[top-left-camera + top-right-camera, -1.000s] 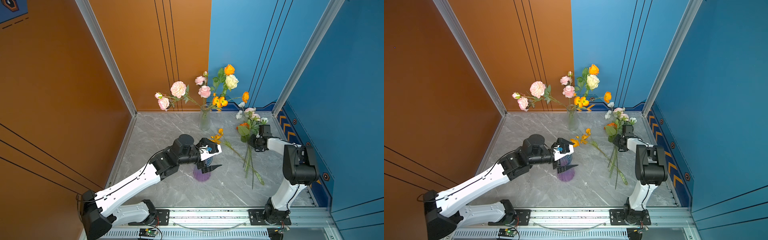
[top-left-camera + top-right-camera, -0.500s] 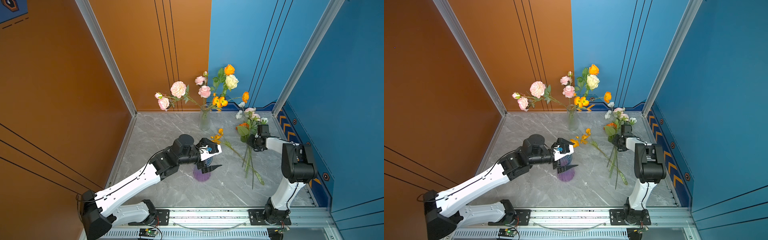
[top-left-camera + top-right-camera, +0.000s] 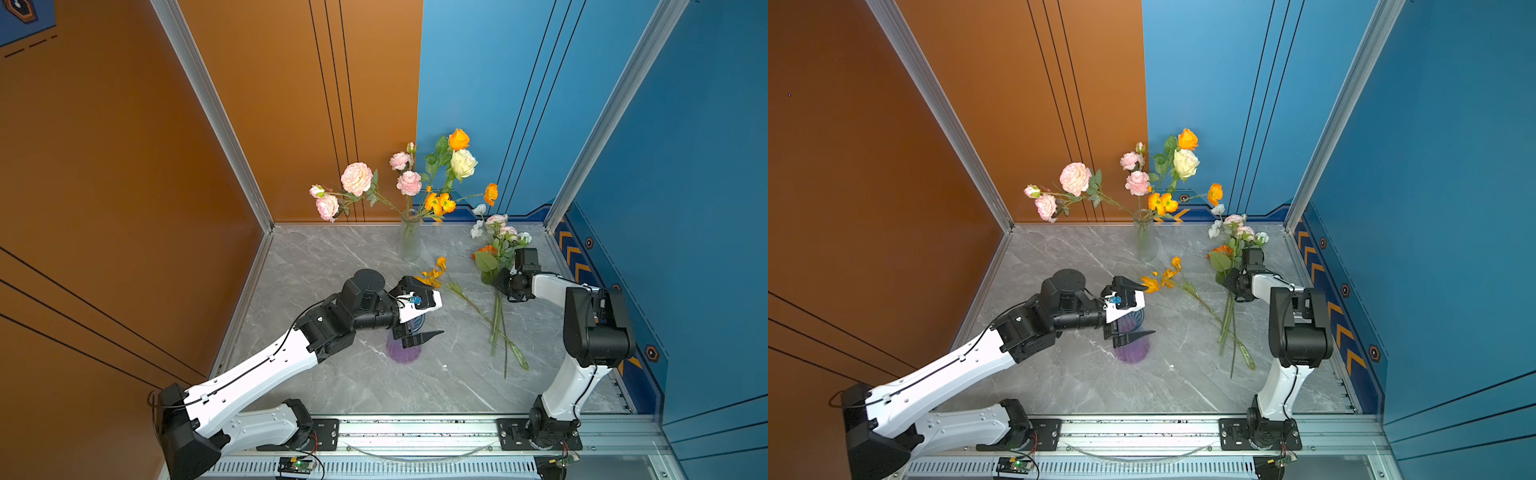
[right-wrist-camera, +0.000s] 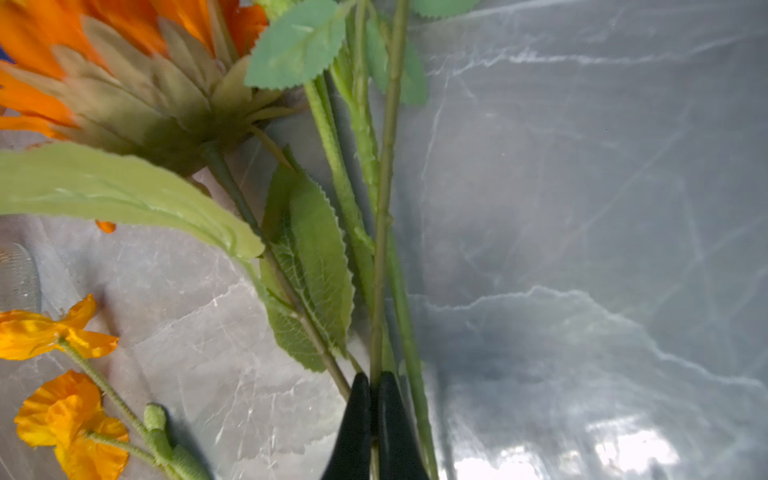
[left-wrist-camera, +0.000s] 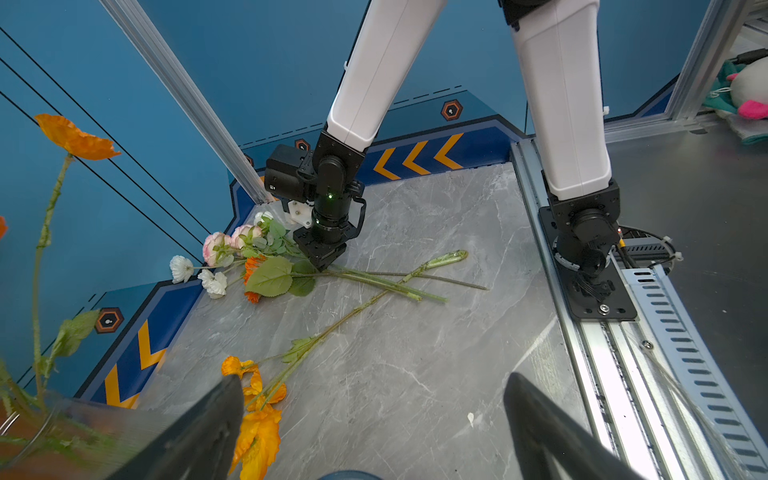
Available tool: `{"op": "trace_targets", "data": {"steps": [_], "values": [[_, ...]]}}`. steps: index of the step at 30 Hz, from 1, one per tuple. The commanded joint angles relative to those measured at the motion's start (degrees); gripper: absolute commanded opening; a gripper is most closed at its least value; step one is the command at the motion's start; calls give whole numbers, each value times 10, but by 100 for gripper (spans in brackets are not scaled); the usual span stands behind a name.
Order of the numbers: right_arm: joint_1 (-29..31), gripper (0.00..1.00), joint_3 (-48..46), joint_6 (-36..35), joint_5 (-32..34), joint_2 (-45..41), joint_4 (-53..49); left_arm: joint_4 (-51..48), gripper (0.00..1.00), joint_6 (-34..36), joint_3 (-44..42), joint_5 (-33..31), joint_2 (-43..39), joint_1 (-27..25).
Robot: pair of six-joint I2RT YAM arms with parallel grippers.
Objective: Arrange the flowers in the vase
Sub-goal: 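Lift the white rose off the pile with the right gripper, then carry the white rose upright toward the purple vase with the right gripper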
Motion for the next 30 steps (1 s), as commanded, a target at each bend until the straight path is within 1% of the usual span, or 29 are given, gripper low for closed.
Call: {"op": "trace_targets", "data": {"steps": [1, 9, 10, 12, 13, 15, 19, 22, 24, 27, 30], "values": [[11, 0, 1, -1, 21, -76, -38, -1, 98, 11, -1, 21, -24, -5], [18, 0, -12, 1, 38, -210, -114, -8, 98, 27, -3, 6, -72, -5], [19, 0, -18, 1, 40, -231, -121, -34, 98, 29, -2, 1, -80, -6], [25, 0, -27, 1, 53, -273, -138, -53, 98, 29, -3, -15, -103, -9], [26, 0, -32, -1, 60, -297, -146, -61, 98, 29, -8, -28, -121, -12], [29, 0, -46, -6, 64, -343, -150, -70, 98, 25, -42, -51, -160, -16], [48, 0, -69, -22, 87, -440, -148, -74, 98, -12, -107, -95, -253, -18], [87, 0, -91, -32, 118, -513, -114, -75, 98, -45, -145, -110, -311, -22], [124, 0, -107, -41, 134, -553, -74, -78, 98, -49, -157, -126, -338, -33], [206, 0, -124, -73, 156, -598, 6, -96, 98, -48, -163, -146, -360, -38], [285, 0, -153, -109, 171, -629, 128, -120, 98, -48, -163, -158, -370, -37]]}}
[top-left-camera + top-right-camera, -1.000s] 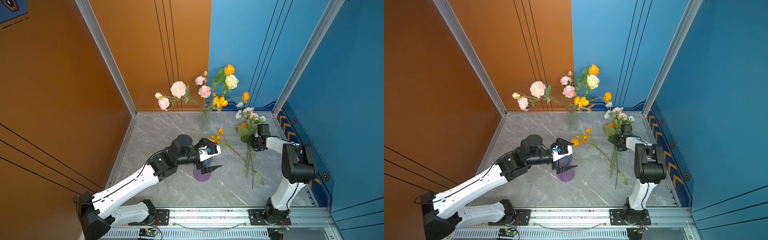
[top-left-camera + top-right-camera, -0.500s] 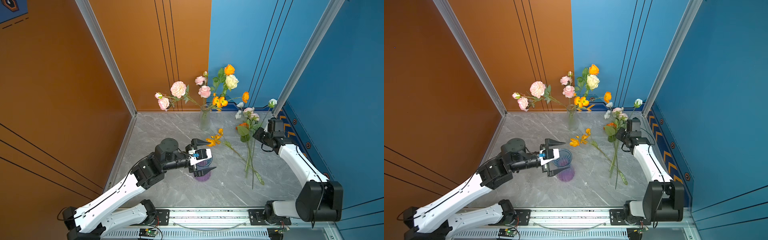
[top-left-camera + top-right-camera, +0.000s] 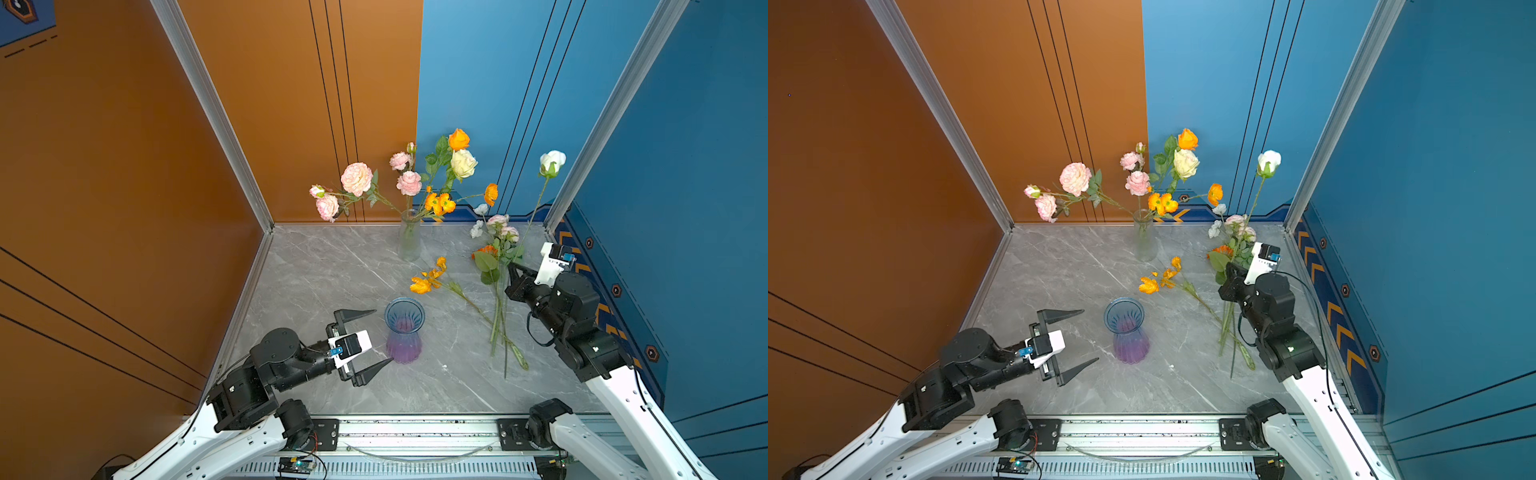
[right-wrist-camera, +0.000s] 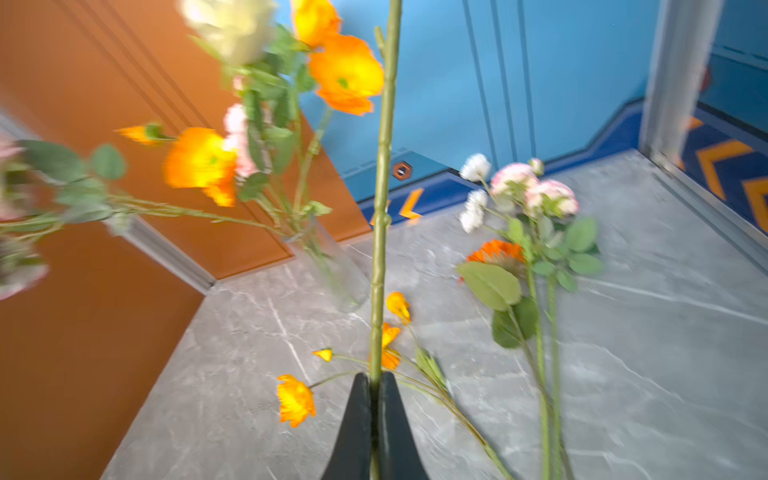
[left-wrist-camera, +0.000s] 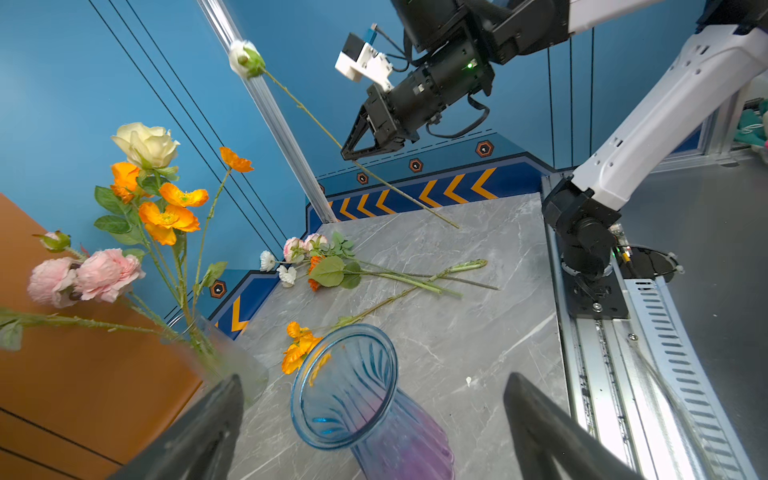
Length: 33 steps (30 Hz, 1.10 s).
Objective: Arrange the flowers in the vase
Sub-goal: 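Carry the white rose upright toward the purple vase with the right gripper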
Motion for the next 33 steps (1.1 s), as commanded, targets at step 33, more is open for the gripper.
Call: {"op": "trace_targets", "data": {"steps": [33], "values": [[381, 0, 79, -186, 106, 281, 493, -15, 98, -30, -14, 15, 15, 31]]}}
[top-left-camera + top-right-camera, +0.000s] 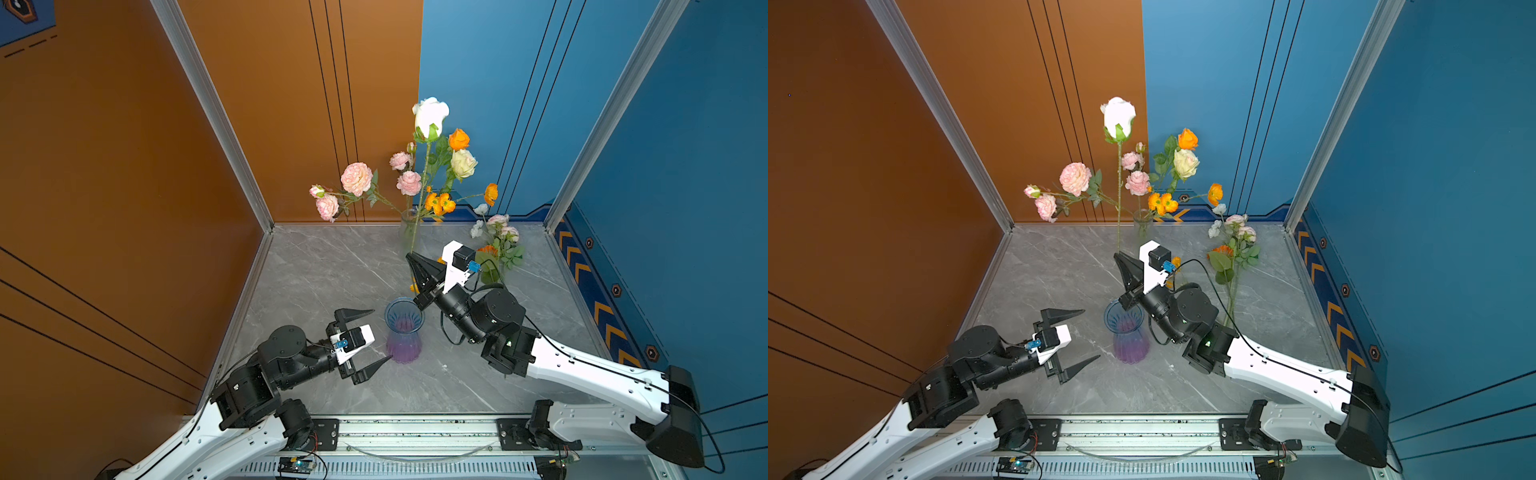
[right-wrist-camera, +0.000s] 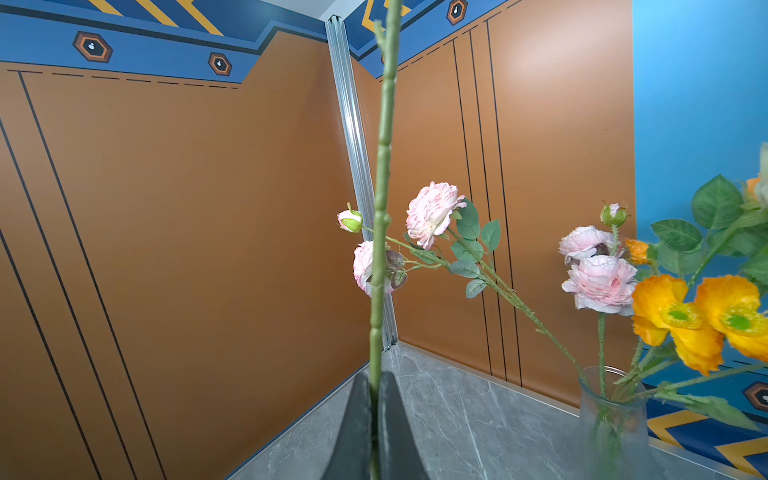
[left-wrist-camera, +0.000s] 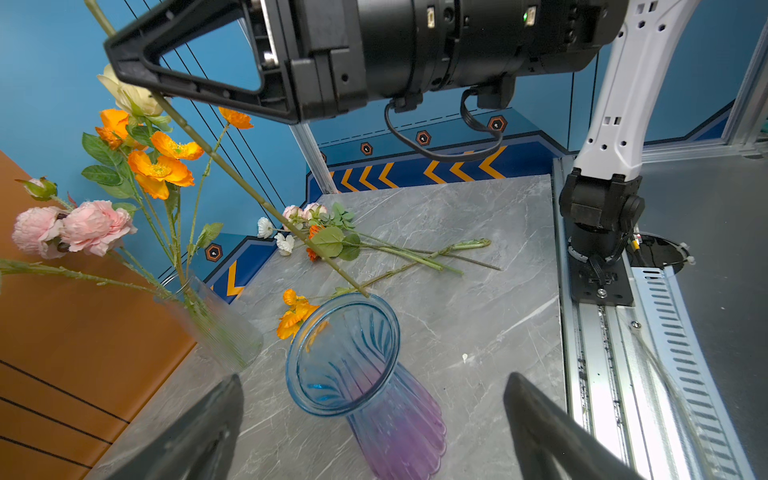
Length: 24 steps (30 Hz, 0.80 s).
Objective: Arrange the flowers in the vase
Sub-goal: 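Carry the white rose upright toward the purple vase with the right gripper, then lower the white rose stem into the purple vase with the right gripper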
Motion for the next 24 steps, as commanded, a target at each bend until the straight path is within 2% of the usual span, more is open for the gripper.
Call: {"op": "trace_targets", "data": {"steps": [1, 10, 17, 24], "values": [[5, 0, 0, 17, 1, 26, 53, 0, 98, -9, -6, 14, 1, 7], [17, 0, -75, 39, 8, 79, 119, 0, 98, -8, -7, 15, 2, 11], [36, 0, -140, 57, 47, 81, 143, 0, 98, -12, -5, 34, 14, 22], [41, 3, -172, 66, 50, 72, 129, 0, 98, -15, -4, 42, 20, 27]]}}
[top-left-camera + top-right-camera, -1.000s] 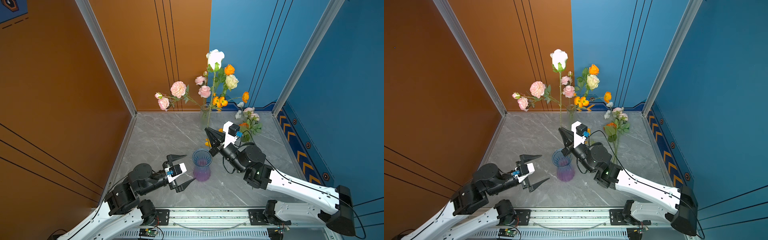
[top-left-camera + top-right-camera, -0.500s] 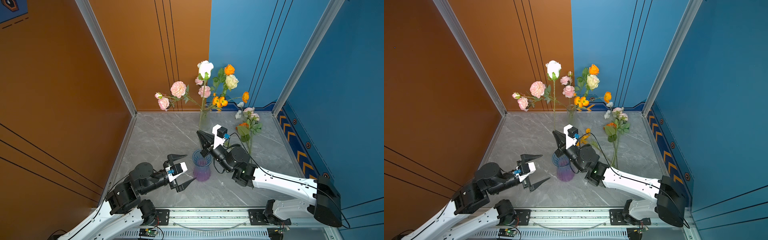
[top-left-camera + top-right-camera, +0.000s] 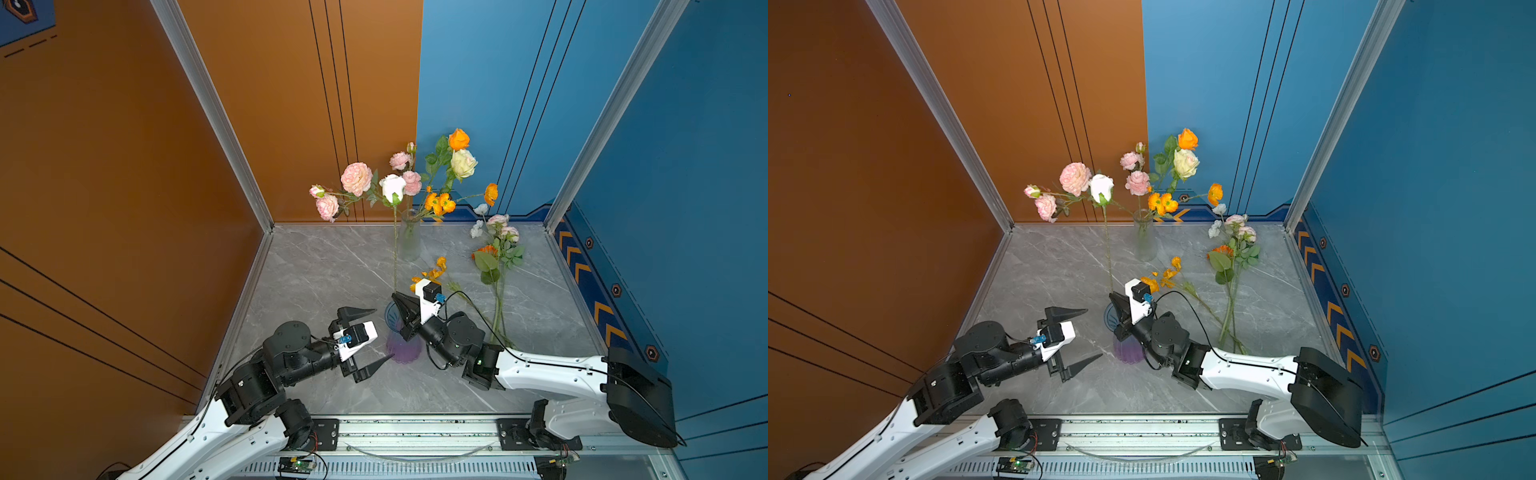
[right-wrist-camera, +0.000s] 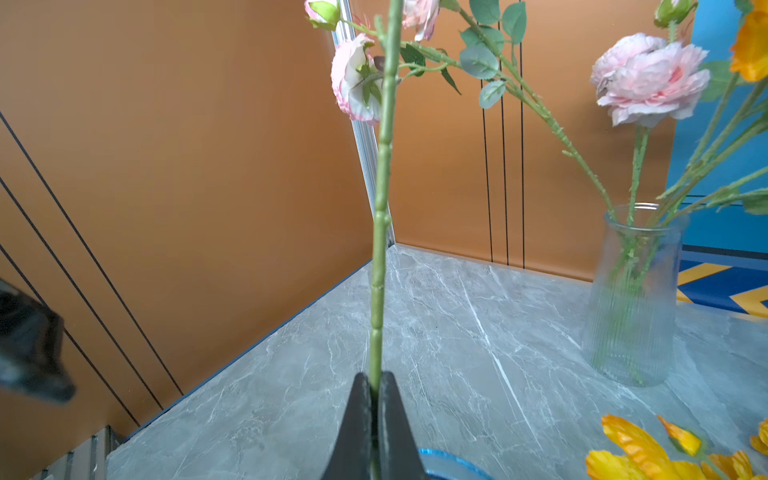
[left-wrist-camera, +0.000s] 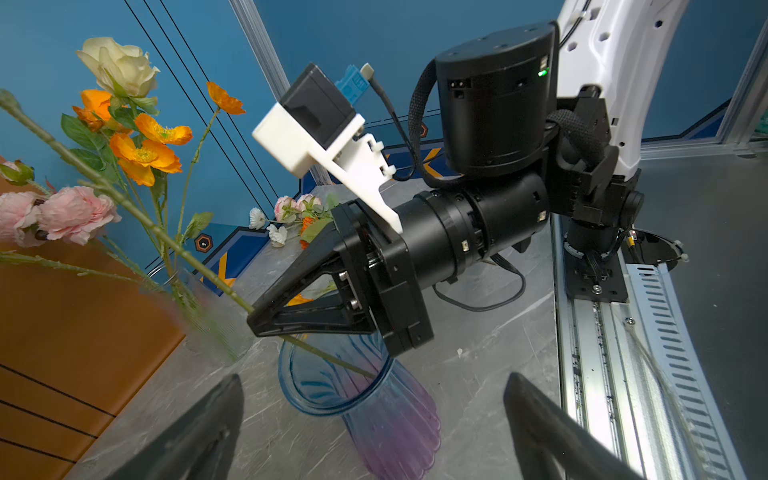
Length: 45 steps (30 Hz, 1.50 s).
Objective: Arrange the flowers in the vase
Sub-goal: 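Lower the white rose stem into the purple vase with the right gripper, then open and return the right gripper to the pile while the left nears the vase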
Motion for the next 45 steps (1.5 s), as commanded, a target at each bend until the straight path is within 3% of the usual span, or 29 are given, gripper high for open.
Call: {"op": "trace_targets", "data": {"steps": [1, 17, 26, 29, 33, 35, 38, 42, 45], "values": [[7, 4, -10, 11, 17, -14, 7, 1, 98, -9, -3, 18, 2, 7], [13, 24, -27, 15, 23, -32, -8, 2, 98, -11, -2, 33, 11, 14], [15, 33, -46, 2, 49, -113, -65, 7, 98, -15, -1, 59, 17, 14], [15, 43, -54, -5, 90, -163, -111, 16, 98, -14, -1, 74, 25, 13], [1, 53, -19, 40, 248, -233, -302, 27, 98, -7, 30, 114, 70, 6], [-45, 57, 29, 128, 297, -246, -487, 28, 98, -1, 63, 127, 111, 3], [-176, 57, 62, 234, 221, -247, -673, 26, 98, 16, 119, 130, 187, -10], [-388, 56, 42, 265, 22, -219, -711, 22, 98, 19, 208, 85, 292, -49], [-497, 53, 47, 239, -56, -158, -701, 22, 98, 10, 238, 49, 354, -63]]}}
